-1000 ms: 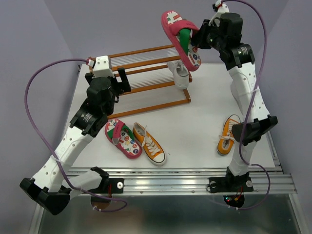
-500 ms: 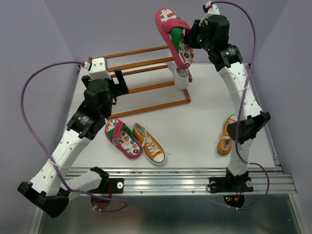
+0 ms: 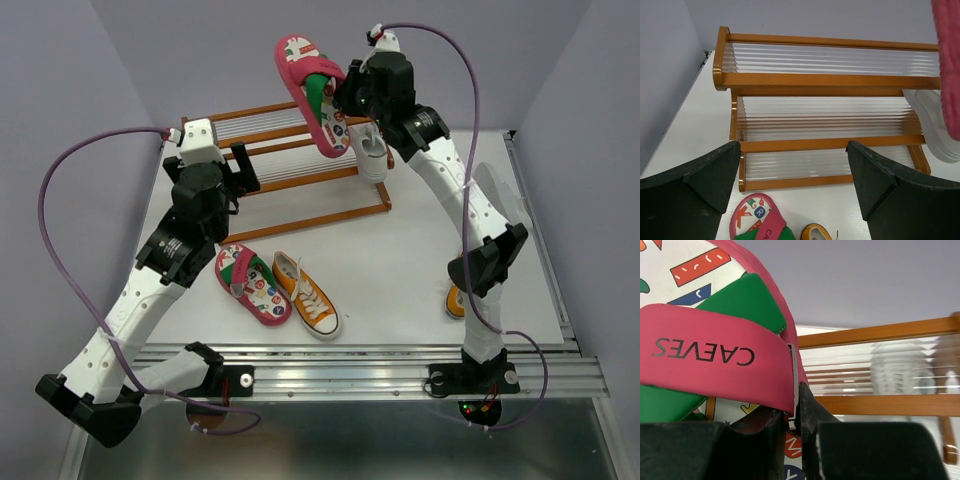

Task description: Place and organize the shoes onto the shoe shelf

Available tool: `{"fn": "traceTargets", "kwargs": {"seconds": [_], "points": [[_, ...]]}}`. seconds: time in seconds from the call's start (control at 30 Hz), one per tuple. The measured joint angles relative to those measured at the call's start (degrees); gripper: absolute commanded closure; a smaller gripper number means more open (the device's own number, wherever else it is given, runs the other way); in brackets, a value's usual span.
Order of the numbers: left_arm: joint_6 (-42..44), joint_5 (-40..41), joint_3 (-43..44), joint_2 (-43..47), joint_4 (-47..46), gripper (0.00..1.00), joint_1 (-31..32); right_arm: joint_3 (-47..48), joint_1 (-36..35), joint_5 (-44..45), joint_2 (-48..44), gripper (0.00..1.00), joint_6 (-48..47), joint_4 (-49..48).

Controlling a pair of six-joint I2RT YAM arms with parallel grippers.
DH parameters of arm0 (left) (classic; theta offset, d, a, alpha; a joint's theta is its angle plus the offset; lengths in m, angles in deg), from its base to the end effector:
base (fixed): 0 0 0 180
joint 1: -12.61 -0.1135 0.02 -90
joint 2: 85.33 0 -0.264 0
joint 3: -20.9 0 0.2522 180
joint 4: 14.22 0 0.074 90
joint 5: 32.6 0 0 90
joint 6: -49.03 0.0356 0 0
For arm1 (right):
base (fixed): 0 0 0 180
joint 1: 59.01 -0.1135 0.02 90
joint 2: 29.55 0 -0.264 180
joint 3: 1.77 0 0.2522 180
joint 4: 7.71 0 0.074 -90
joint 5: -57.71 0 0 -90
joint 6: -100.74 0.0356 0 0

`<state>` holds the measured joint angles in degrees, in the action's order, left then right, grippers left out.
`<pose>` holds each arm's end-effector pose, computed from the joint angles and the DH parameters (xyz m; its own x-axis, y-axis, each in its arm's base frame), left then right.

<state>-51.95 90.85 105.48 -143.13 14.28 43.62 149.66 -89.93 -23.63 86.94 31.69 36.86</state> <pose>0.1885 -0.0904 0.4474 -0.0172 -0.1751 -0.9844 -0.0465 0.9836 -0.1741 0.3906 0.2277 0.4760 -0.2701 0.2502 -0.9297 -0.3042 0.8940 0.3290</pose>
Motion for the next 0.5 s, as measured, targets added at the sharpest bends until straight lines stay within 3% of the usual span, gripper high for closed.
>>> {"fn": "traceTargets", "kwargs": {"seconds": [0.2, 0.5], "points": [[0.0, 0.7, -0.2, 0.8, 0.7, 0.01, 0.0, 1.7, -3.6, 2.2, 3.7, 0.99, 0.9, -2.1], [0.0, 0.9, -1.0, 1.5, 1.0, 0.01, 0.0, 1.7, -2.8, 5.1, 4.6, 0.99, 1.4, -2.8]]}}
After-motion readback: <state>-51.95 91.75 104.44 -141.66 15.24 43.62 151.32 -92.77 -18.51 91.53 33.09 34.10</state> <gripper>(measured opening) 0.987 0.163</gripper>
